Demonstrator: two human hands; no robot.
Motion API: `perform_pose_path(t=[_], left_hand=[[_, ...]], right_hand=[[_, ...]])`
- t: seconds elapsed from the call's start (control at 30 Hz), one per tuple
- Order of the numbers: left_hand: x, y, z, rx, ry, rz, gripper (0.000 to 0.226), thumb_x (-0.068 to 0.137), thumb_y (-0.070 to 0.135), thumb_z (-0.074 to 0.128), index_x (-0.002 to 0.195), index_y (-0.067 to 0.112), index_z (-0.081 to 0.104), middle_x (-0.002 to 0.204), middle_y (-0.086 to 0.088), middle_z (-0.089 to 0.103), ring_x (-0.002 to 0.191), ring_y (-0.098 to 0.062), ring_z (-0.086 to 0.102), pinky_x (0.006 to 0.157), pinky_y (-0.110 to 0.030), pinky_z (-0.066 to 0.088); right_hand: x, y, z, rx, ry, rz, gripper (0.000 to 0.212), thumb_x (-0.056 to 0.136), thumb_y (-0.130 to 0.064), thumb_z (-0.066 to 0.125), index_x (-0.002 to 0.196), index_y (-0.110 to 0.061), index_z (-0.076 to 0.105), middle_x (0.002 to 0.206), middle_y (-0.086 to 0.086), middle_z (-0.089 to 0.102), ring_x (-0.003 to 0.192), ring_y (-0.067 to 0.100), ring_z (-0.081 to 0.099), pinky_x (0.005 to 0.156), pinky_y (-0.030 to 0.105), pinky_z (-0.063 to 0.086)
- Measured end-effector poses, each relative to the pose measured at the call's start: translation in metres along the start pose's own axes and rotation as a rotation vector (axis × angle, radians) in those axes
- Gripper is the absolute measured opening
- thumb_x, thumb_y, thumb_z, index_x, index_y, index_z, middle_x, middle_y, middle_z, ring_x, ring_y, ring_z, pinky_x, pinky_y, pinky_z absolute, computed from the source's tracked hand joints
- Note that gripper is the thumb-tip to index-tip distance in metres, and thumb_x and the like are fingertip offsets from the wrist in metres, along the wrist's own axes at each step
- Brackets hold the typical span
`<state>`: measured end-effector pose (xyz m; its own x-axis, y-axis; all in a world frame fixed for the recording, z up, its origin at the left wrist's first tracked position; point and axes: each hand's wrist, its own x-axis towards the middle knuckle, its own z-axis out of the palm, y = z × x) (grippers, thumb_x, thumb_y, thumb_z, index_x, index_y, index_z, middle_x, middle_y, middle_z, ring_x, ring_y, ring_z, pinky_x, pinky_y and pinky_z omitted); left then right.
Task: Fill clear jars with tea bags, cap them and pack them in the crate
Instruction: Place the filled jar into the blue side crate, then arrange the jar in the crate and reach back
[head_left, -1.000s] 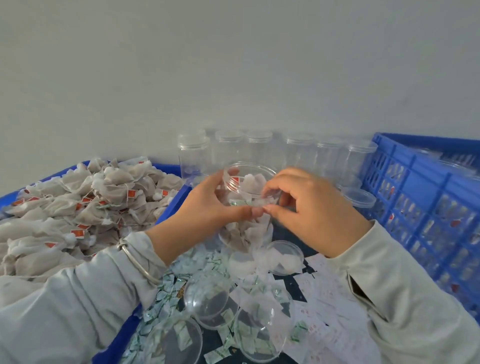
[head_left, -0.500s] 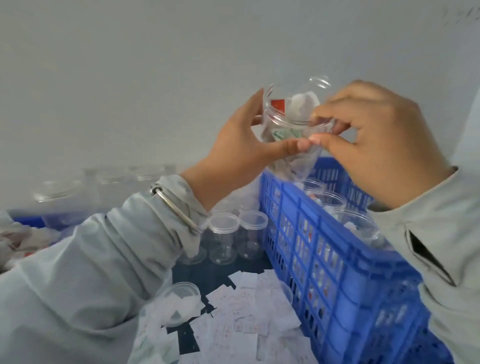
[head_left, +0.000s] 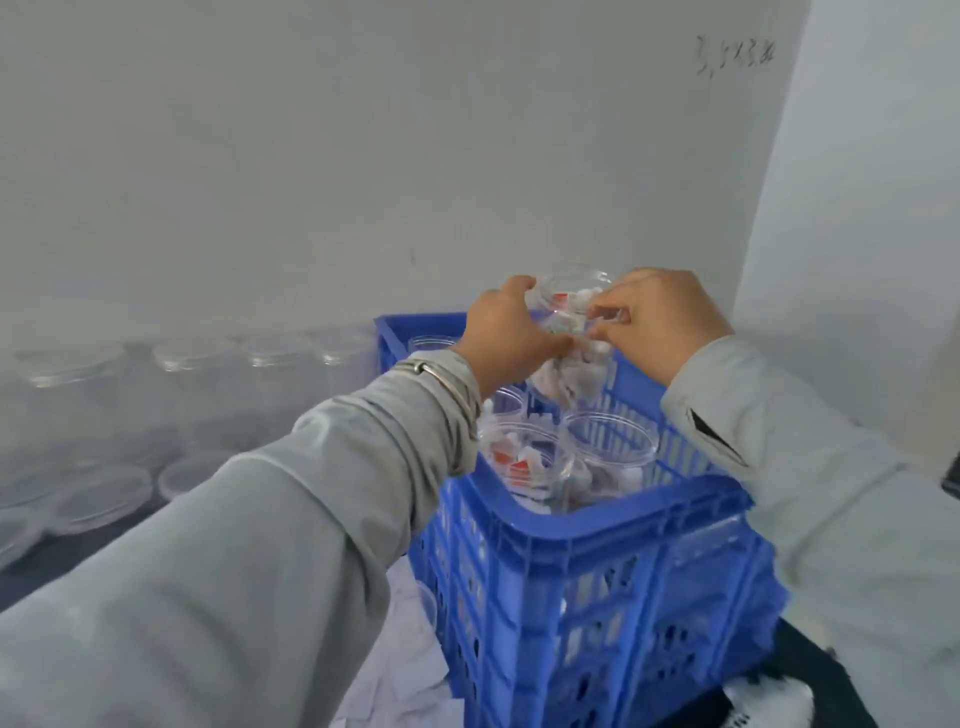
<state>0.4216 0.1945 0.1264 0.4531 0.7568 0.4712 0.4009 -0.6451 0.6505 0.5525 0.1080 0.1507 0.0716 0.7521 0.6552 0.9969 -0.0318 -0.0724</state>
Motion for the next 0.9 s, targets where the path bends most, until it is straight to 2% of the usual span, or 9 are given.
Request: perform_pose_path(t=[0.07, 0.13, 0.23, 0.3, 0.43, 0.53, 0.7, 0.83, 0.9], left_hand=[[-0.001, -0.013, 0.008, 0.06, -0.037, 0.009, 0.078, 0.077, 0.033, 0.077, 0.142, 0.014, 0.038, 0.139, -0.012, 0.043, 0.129, -0.025, 0.041, 0.106, -0.034, 0.036], [0.0, -0.023, 0.008, 0.055, -0.009, 0.021, 0.066, 0.079, 0.029, 0.074, 0.137, 0.016, 0.045, 0.137, -0.007, 0.045, 0.121, -0.019, 0.046, 0.094, -0.022, 0.037], [0.004, -0.028, 0.009, -0.005, 0.014, -0.011, 0.047, 0.08, 0.019, 0.07, 0.126, 0.016, 0.057, 0.123, -0.001, 0.057, 0.091, -0.006, 0.051, 0.068, -0.007, 0.036], [0.007, -0.03, 0.012, 0.02, -0.031, -0.049, 0.036, 0.081, 0.017, 0.066, 0.117, 0.018, 0.061, 0.099, 0.004, 0.062, 0.071, -0.004, 0.053, 0.052, -0.012, 0.038], [0.011, -0.035, 0.009, 0.03, -0.006, -0.196, 0.003, 0.084, 0.015, 0.058, 0.083, 0.015, 0.06, 0.071, -0.001, 0.054, 0.061, -0.017, 0.047, 0.058, -0.025, 0.04], [0.013, -0.035, 0.007, 0.046, 0.0, -0.292, 0.021, 0.084, 0.012, 0.054, 0.065, 0.012, 0.045, 0.06, -0.001, 0.039, 0.058, -0.017, 0.036, 0.06, -0.03, 0.038], [0.011, -0.034, 0.007, 0.015, 0.056, -0.333, 0.018, 0.08, 0.009, 0.055, 0.066, 0.008, 0.044, 0.058, -0.002, 0.037, 0.059, -0.017, 0.035, 0.062, -0.031, 0.039], [0.009, -0.032, 0.007, 0.04, 0.066, -0.295, 0.01, 0.081, 0.011, 0.055, 0.073, 0.008, 0.05, 0.059, -0.002, 0.039, 0.06, -0.018, 0.038, 0.063, -0.031, 0.041], [0.007, -0.032, 0.006, 0.044, 0.074, -0.279, 0.01, 0.081, 0.011, 0.055, 0.072, 0.009, 0.051, 0.057, -0.001, 0.039, 0.058, -0.017, 0.037, 0.062, -0.031, 0.042]], right_hand=[[0.002, 0.008, 0.018, -0.024, -0.097, 0.03, 0.022, 0.085, -0.024, 0.068, 0.104, -0.015, 0.073, 0.105, 0.013, 0.065, 0.101, 0.032, 0.06, 0.086, 0.033, 0.045], [0.003, 0.013, 0.029, -0.046, -0.163, 0.021, 0.019, 0.086, -0.025, 0.066, 0.101, -0.017, 0.074, 0.101, 0.012, 0.066, 0.099, 0.031, 0.06, 0.081, 0.029, 0.041], [0.005, 0.012, 0.038, -0.053, -0.246, 0.006, 0.016, 0.087, -0.025, 0.063, 0.097, -0.02, 0.075, 0.093, 0.009, 0.065, 0.094, 0.029, 0.059, 0.071, 0.026, 0.034], [0.006, 0.01, 0.041, -0.046, -0.287, 0.007, 0.018, 0.088, -0.024, 0.061, 0.099, -0.022, 0.075, 0.095, 0.006, 0.068, 0.093, 0.027, 0.06, 0.07, 0.024, 0.034], [0.003, 0.007, 0.045, -0.083, -0.39, 0.027, 0.021, 0.086, -0.021, 0.06, 0.097, -0.016, 0.076, 0.099, 0.004, 0.072, 0.092, 0.024, 0.061, 0.077, 0.028, 0.046], [0.001, 0.005, 0.046, -0.108, -0.5, 0.068, 0.025, 0.087, -0.019, 0.058, 0.1, -0.005, 0.073, 0.105, 0.011, 0.07, 0.101, 0.03, 0.062, 0.088, 0.039, 0.049], [-0.007, 0.001, 0.044, -0.068, -0.599, 0.129, 0.026, 0.089, -0.019, 0.054, 0.096, -0.003, 0.073, 0.091, 0.01, 0.072, 0.096, 0.026, 0.063, 0.085, 0.035, 0.05], [-0.011, 0.001, 0.043, 0.085, -0.615, 0.2, 0.032, 0.093, -0.03, 0.053, 0.082, -0.009, 0.074, 0.058, -0.008, 0.064, 0.066, 0.009, 0.059, 0.061, 0.017, 0.041], [-0.012, 0.001, 0.044, 0.136, -0.613, 0.211, 0.033, 0.094, -0.032, 0.052, 0.087, -0.008, 0.075, 0.058, -0.008, 0.063, 0.068, 0.011, 0.06, 0.061, 0.014, 0.039]])
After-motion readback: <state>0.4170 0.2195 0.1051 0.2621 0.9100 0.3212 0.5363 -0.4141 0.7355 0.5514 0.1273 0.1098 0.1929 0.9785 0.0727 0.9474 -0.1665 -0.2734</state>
